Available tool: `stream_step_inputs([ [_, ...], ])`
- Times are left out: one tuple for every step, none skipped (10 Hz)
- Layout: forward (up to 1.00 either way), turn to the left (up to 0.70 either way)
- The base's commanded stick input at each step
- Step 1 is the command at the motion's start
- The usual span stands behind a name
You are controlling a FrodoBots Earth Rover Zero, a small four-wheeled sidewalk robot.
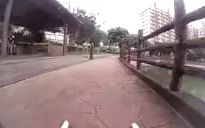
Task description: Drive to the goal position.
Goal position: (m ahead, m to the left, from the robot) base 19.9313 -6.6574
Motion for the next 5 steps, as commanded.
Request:
stream_step_inputs([
  [0.7, 0.0],
  [0.7, 0.0],
  [0.7, 0.0],
  [0.7, 0.0],
  [0.7, 0.0],
])
